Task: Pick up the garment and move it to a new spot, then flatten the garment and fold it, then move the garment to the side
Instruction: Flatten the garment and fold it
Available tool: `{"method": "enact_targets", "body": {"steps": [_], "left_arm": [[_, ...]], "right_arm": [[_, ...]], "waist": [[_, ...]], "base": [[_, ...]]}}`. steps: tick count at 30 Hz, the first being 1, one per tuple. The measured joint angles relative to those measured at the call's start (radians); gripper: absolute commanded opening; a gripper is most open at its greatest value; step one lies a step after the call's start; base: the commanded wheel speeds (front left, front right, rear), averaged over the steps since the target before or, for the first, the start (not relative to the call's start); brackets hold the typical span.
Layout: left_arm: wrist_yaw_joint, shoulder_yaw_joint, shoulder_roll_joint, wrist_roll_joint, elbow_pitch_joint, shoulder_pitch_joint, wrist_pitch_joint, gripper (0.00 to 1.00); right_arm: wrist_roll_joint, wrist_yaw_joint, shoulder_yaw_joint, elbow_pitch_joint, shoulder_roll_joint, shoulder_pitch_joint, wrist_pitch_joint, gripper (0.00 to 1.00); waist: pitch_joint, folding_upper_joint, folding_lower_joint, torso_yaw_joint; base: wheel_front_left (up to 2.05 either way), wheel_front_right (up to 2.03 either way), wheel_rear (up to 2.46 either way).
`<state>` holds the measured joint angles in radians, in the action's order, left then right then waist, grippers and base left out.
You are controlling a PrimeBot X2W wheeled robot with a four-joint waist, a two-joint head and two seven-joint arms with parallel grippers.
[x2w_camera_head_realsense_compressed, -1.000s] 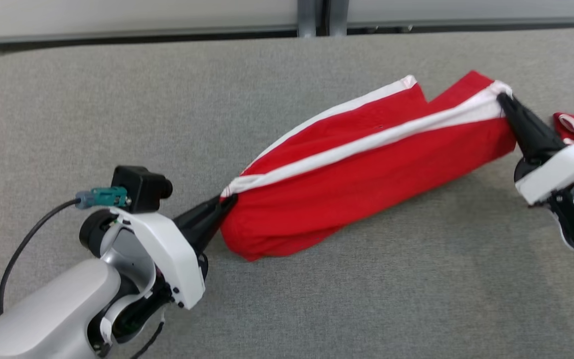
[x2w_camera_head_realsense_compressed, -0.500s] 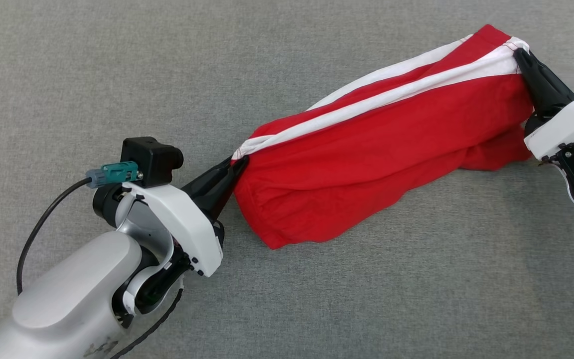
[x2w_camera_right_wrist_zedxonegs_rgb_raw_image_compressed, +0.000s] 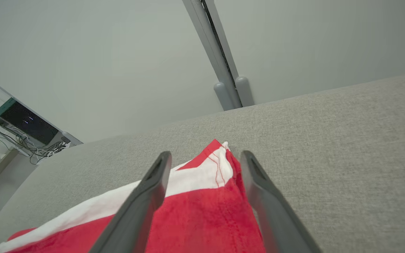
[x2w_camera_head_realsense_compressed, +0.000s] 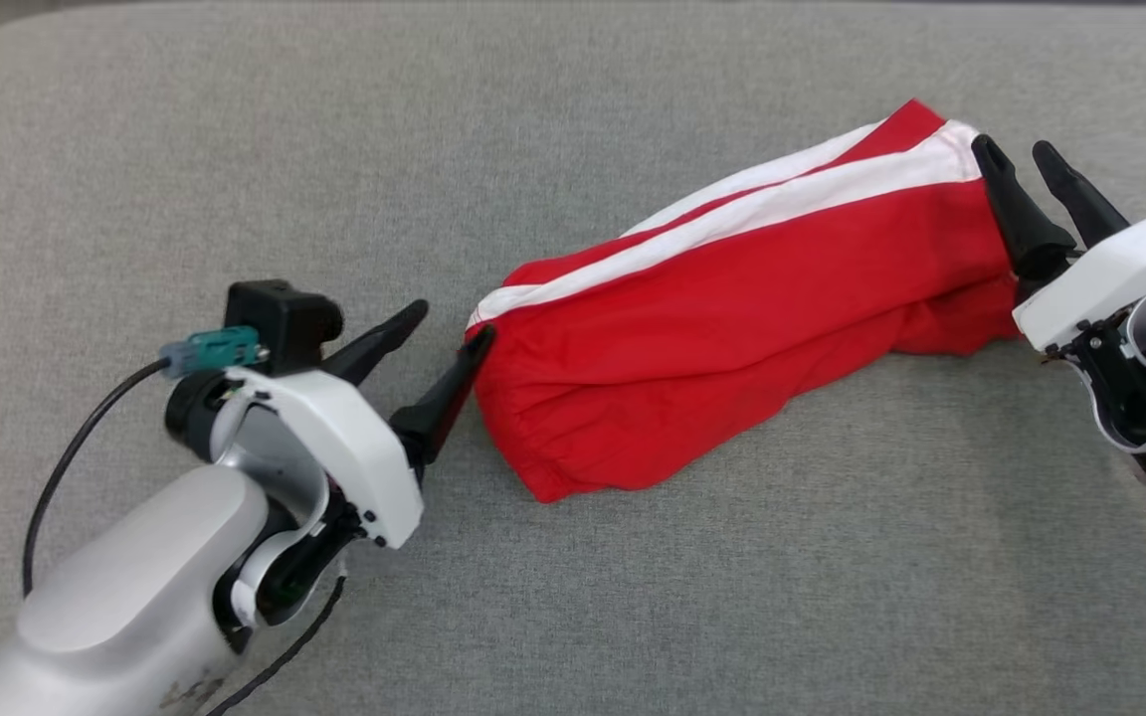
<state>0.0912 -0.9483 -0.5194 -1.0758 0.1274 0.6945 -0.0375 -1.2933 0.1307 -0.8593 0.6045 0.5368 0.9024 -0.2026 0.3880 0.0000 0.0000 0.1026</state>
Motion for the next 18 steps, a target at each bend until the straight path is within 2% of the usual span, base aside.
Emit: {"method": "enact_targets", "body": {"steps": [6, 11, 15, 18], "left_arm": [[0.051, 0.045, -0.049, 0.002, -0.045, -0.059, 0.085, 1.00], [0.135, 0.111, -0.068, 0.021, -0.067, -0.136, 0.226, 1.00], [0.194, 0.155, -0.061, 0.053, -0.073, -0.203, 0.283, 1.00], [0.223, 0.199, -0.030, 0.099, -0.088, -0.252, 0.295, 1.00]], "right_arm": [[-0.010, 0.000, 0.011, -0.027, 0.010, -0.057, -0.047, 1.00], [0.006, 0.000, 0.062, -0.037, 0.009, -0.121, -0.058, 1.00], [0.047, 0.000, 0.128, -0.025, 0.000, -0.163, -0.059, 1.00], [0.059, 0.000, 0.151, 0.006, -0.020, -0.184, -0.059, 1.00]], "waist": [[-0.080, 0.0000, 0.0000, -0.021], [-0.145, 0.0000, 0.0000, -0.036], [-0.177, 0.0000, 0.0000, -0.035], [-0.181, 0.0000, 0.0000, -0.016]], "base": [[0.00, 0.00, 0.00], [0.00, 0.00, 0.00], [0.00, 0.00, 0.00], [0.00, 0.00, 0.00]]}}
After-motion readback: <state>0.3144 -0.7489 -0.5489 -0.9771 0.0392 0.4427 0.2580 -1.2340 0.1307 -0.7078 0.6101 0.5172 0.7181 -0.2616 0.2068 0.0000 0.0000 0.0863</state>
